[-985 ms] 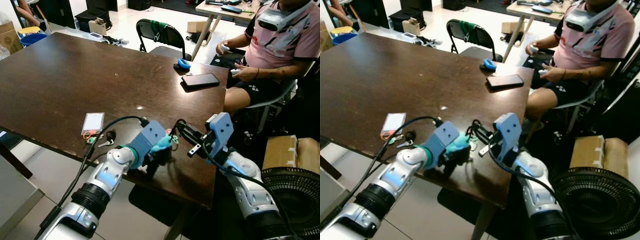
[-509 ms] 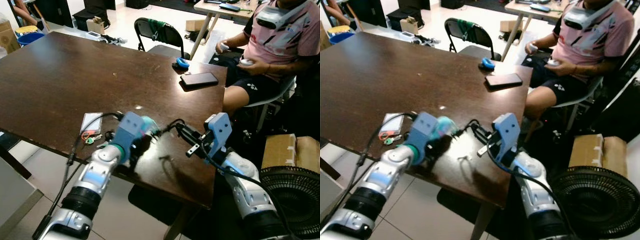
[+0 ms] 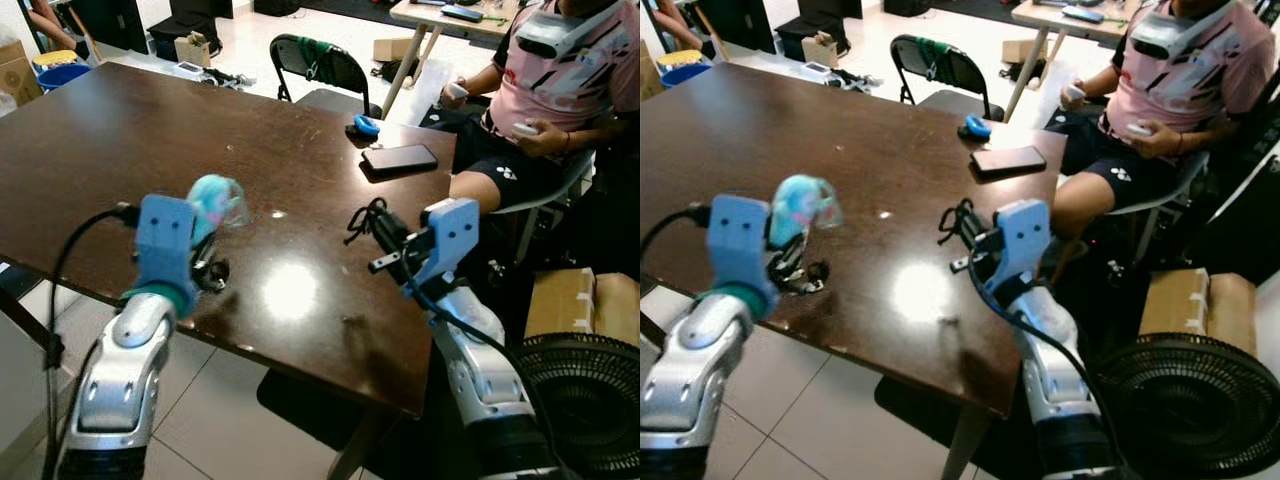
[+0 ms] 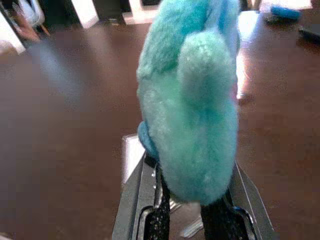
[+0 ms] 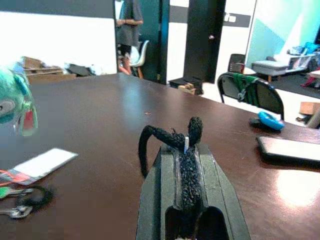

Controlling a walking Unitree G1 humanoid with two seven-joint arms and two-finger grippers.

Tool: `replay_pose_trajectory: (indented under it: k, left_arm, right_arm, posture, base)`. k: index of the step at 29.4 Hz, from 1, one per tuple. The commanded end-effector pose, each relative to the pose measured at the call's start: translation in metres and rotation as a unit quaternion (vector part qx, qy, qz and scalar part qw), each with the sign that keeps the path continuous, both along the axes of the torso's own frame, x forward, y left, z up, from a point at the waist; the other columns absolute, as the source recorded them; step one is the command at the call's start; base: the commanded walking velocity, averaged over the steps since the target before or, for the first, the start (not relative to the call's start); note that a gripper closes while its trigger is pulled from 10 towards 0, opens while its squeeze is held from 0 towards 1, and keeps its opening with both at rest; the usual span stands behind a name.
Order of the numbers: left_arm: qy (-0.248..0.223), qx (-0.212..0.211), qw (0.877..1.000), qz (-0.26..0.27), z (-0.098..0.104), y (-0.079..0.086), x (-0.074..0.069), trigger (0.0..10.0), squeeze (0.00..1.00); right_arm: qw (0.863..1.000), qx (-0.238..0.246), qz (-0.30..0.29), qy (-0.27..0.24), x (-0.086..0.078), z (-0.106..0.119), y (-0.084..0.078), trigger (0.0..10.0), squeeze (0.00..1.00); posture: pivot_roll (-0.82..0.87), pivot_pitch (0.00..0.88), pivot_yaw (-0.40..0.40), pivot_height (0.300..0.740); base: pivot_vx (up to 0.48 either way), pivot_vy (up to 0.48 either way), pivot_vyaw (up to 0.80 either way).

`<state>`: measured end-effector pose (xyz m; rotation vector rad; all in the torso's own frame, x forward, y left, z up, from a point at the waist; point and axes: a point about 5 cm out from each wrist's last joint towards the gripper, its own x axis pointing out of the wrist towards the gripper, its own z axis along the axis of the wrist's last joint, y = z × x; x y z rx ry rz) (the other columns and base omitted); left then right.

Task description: Hang keys on a hook

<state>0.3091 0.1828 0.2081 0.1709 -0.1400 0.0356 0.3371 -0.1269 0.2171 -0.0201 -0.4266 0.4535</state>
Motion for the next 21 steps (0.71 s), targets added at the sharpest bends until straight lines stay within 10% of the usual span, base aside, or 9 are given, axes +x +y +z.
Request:
replay_pose_trajectory:
  k: [1, 21]
  left_arm:
    - [-0.012, 0.009, 1.000, -0.002, 0.002, -0.002, -0.002, 10.0, 0.00]
    - [-0.004, 0.062, 0.998, -0.017, -0.005, 0.000, -0.009, 10.0, 0.00]
  right_arm:
    - [1.000, 0.001, 0.007, 0.012, -0.002, -0.007, 0.002, 10.0, 0.00]
    - [0.997, -0.049, -0.066, 0.004, 0.003, -0.010, -0.009, 10.0, 0.00]
  posture:
    - [0.08, 0.117, 0.072, 0.740]
    - [0.08, 0.103, 0.064, 0.740]
  base:
    - [0.000, 0.000, 0.00]
    - [-0.060, 0.000, 0.03]
